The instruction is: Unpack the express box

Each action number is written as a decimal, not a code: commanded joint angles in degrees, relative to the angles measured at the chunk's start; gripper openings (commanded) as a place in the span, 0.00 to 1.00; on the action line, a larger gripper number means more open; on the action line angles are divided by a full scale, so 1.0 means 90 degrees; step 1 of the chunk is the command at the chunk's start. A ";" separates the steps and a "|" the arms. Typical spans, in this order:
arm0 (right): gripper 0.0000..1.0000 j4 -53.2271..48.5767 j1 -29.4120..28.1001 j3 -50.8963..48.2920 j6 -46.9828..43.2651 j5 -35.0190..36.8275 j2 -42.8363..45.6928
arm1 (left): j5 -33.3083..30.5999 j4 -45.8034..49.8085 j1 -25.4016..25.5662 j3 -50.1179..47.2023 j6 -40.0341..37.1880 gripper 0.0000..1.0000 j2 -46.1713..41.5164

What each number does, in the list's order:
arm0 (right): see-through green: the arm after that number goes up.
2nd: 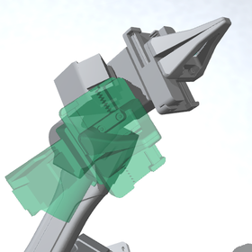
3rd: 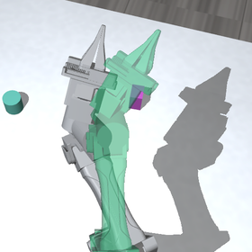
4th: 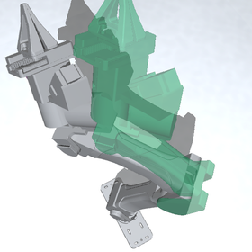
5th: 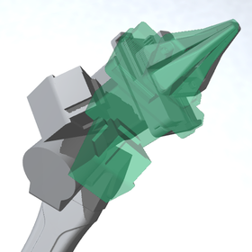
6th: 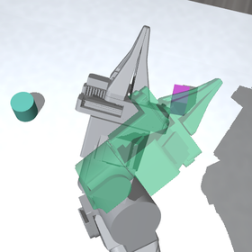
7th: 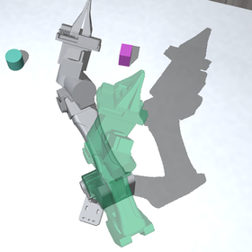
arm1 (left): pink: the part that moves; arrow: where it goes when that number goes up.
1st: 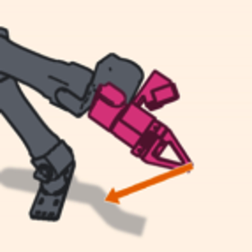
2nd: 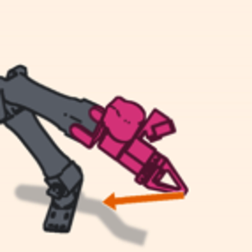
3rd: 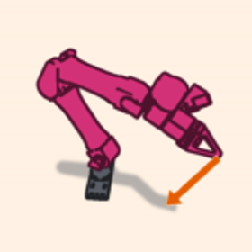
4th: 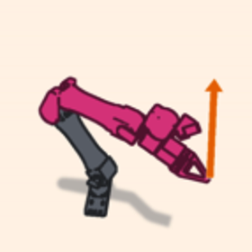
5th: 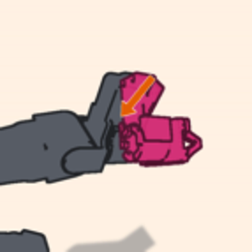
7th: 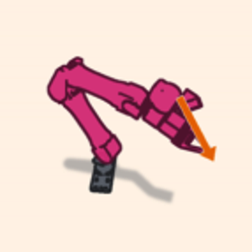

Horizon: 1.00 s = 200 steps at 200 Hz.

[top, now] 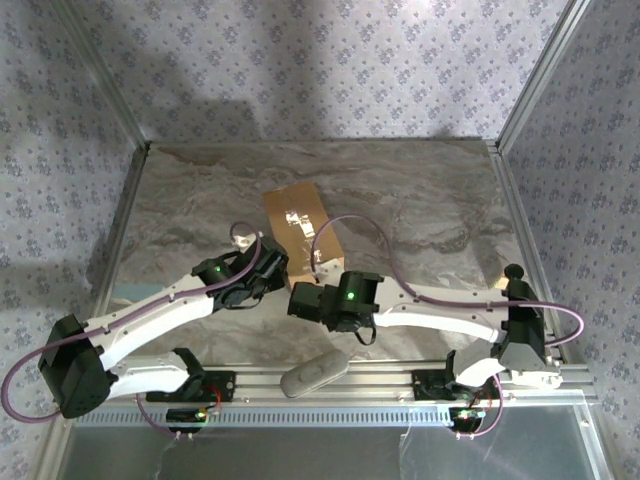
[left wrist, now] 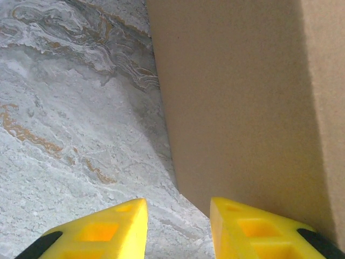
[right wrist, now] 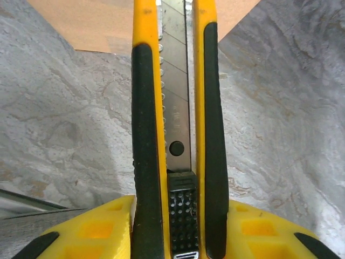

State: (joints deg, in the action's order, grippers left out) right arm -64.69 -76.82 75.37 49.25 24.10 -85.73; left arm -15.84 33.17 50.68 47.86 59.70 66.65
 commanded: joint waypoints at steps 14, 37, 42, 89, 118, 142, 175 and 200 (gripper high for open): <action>0.00 0.1876 -0.0023 -0.0302 -0.0747 -0.1135 0.0502 | 0.0724 -0.1283 0.0253 0.0183 0.0075 0.36 -0.0186; 0.00 0.1747 0.0019 -0.0329 -0.0798 -0.0999 0.0624 | 0.0725 -0.1288 0.0248 0.0202 0.0085 0.36 -0.0209; 0.00 0.1716 0.0015 -0.0308 -0.0827 -0.0948 0.0617 | 0.0719 -0.1305 0.0258 0.0205 0.0092 0.36 -0.0209; 0.00 0.1306 -0.0182 0.0106 -0.1032 -0.0568 0.0199 | 0.0620 -0.1547 0.0488 0.0363 0.0212 0.36 -0.0037; 0.00 0.0846 -0.0472 0.0581 -0.1176 -0.0168 -0.0269 | 0.0570 -0.1755 0.0627 0.0451 0.0342 0.36 0.0163; 0.00 0.0736 -0.0655 0.0782 -0.1263 -0.0051 -0.0524 | 0.0544 -0.1879 0.0725 0.0501 0.0417 0.36 0.0353; 0.00 0.0920 -0.0744 0.0737 -0.1323 -0.0138 -0.0526 | 0.0538 -0.1904 0.0795 0.0561 0.0476 0.35 0.0504; 0.00 0.0816 -0.0737 0.0688 -0.1264 -0.0102 -0.0505 | 0.0436 -0.1809 0.0788 0.0554 0.0482 0.35 0.0439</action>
State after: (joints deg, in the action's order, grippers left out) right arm -67.13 -80.68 79.57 44.49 26.57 -89.58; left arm -15.53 28.08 55.77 48.88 63.35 70.63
